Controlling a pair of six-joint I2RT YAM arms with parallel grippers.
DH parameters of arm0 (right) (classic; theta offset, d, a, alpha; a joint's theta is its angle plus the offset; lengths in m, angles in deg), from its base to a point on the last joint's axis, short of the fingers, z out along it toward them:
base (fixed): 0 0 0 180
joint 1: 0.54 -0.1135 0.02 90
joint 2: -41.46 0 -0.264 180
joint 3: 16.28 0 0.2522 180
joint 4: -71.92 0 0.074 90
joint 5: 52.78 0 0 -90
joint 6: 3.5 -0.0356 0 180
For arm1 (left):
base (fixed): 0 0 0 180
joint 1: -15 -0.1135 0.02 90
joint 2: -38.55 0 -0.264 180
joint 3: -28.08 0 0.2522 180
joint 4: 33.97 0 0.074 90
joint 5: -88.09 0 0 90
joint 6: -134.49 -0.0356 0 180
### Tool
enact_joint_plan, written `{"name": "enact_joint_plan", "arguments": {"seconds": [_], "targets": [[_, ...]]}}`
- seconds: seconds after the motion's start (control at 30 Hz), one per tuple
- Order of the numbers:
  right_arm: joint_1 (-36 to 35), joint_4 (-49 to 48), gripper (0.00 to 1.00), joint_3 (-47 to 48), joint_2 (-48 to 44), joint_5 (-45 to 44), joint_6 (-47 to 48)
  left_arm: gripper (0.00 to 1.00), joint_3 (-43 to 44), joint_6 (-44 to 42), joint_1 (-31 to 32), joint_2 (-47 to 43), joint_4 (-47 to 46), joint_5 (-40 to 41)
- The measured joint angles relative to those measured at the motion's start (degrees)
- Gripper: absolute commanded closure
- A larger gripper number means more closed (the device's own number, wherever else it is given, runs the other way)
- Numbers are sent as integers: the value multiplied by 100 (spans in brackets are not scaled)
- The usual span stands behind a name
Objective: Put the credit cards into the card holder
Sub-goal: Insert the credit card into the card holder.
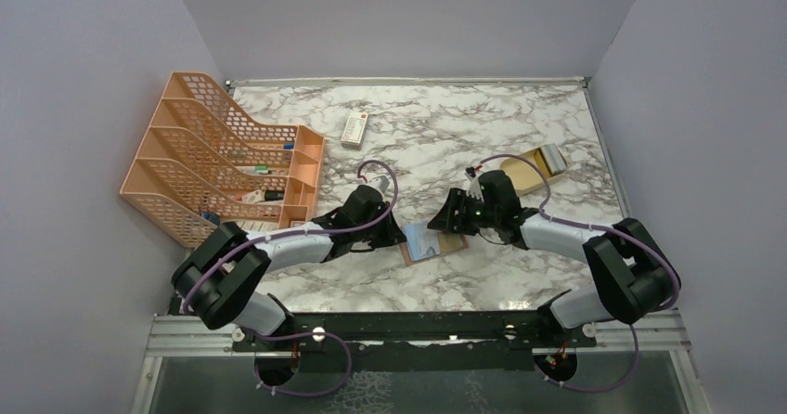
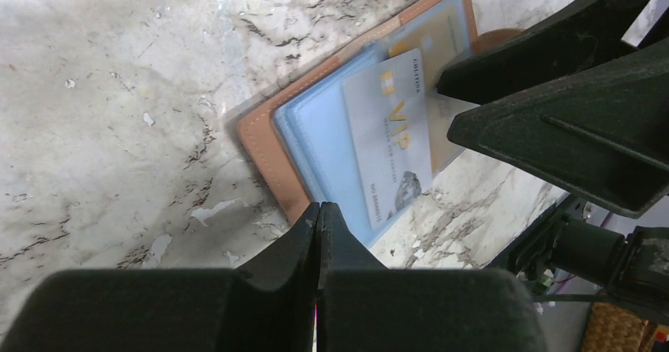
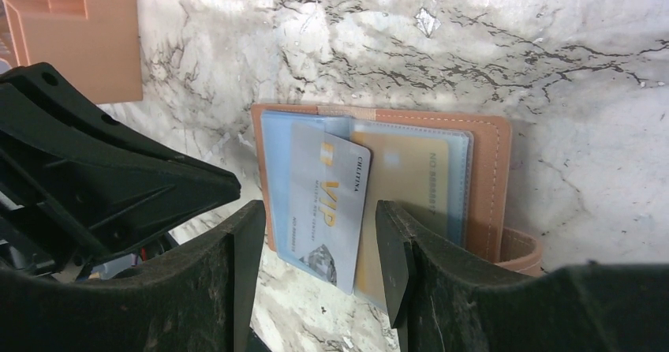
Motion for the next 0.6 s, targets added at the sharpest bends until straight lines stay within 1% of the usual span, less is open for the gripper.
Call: {"name": "enact_joint_plan", "arguments": {"seconds": [0.27, 0.6], "targets": [[-63, -83, 46, 83, 315, 9, 57, 100, -28, -111, -7, 389, -87, 15], [-149, -280, 49, 72, 348, 101, -33, 100, -28, -138, -33, 424, -142, 22]]}}
